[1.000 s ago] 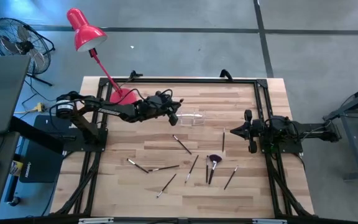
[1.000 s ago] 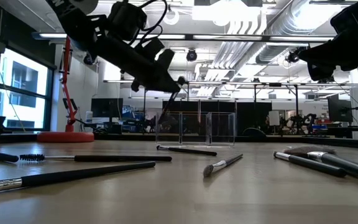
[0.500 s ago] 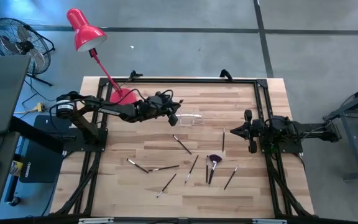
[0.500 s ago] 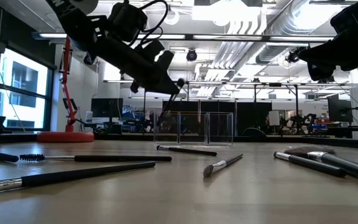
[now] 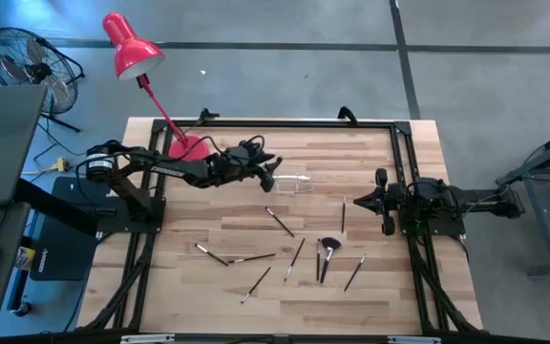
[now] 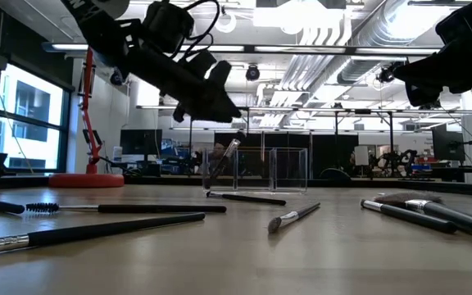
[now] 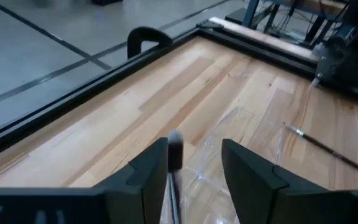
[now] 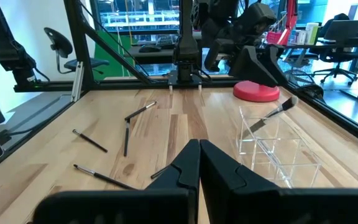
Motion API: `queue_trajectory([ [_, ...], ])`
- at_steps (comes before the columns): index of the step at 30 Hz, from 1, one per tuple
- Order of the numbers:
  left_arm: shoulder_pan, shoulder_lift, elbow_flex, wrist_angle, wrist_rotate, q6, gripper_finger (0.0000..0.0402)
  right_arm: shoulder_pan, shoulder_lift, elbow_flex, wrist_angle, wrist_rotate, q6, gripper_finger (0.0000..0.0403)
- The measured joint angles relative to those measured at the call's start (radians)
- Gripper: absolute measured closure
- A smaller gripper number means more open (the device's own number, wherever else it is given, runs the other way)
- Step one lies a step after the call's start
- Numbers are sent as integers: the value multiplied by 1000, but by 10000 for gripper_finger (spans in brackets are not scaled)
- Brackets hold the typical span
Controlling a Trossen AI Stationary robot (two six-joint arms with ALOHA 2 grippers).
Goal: Pick & Place Makeup Supplies
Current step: Put the makeup brush into the transparent organizer
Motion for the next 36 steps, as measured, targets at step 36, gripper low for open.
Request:
queue_trajectory([
  [36,-299,-118,548,-1310,-2,-647,358,0,0,0,9,-4,10,398],
])
